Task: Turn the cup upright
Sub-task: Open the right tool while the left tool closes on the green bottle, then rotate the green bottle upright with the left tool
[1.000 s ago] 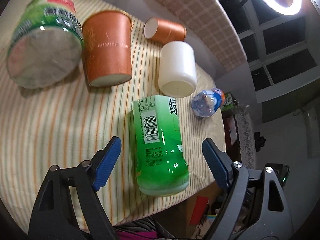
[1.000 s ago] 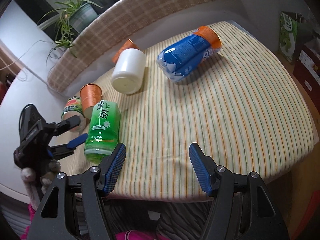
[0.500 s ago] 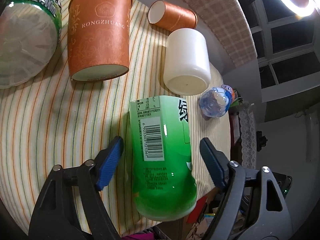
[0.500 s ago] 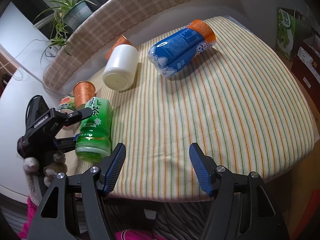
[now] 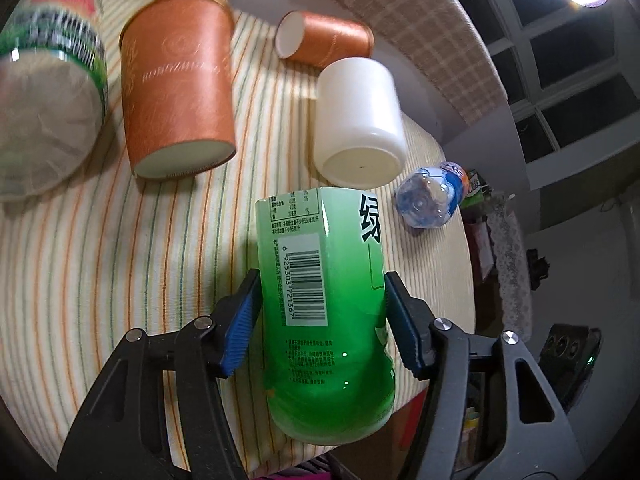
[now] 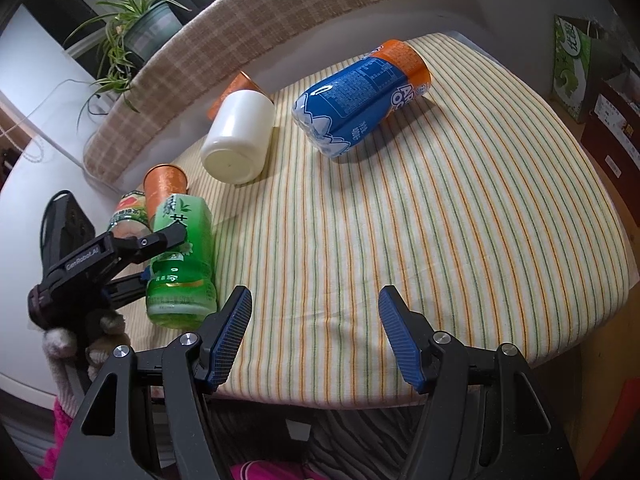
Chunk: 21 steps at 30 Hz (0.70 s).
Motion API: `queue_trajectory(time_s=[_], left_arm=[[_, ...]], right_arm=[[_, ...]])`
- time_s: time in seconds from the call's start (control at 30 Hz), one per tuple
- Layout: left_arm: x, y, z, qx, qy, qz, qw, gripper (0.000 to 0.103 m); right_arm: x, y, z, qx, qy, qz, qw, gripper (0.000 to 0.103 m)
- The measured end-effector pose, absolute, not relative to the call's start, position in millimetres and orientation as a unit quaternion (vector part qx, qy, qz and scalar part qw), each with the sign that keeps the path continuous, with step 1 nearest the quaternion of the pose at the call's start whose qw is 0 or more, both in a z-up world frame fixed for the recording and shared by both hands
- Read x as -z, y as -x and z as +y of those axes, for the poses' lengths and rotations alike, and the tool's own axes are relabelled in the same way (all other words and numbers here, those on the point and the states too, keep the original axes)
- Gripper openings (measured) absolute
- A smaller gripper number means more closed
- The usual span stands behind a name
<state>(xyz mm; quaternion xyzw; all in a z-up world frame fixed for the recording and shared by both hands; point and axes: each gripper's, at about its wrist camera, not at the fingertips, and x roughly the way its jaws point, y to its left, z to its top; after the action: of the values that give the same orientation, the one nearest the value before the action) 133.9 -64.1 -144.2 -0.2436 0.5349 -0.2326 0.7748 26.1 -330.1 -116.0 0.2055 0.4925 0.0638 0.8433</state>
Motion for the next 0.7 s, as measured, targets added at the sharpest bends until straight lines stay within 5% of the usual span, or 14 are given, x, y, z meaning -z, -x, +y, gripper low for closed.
queue_trajectory(time_s=[0.7], left_arm=[[101.0, -104.3, -89.2, 0.189, 0.07, 0.365, 0.909, 0.057]], right_arm=[[116.4, -25.6, -330.8, -0.063, -0.207, 0.492, 0.843, 0.065]])
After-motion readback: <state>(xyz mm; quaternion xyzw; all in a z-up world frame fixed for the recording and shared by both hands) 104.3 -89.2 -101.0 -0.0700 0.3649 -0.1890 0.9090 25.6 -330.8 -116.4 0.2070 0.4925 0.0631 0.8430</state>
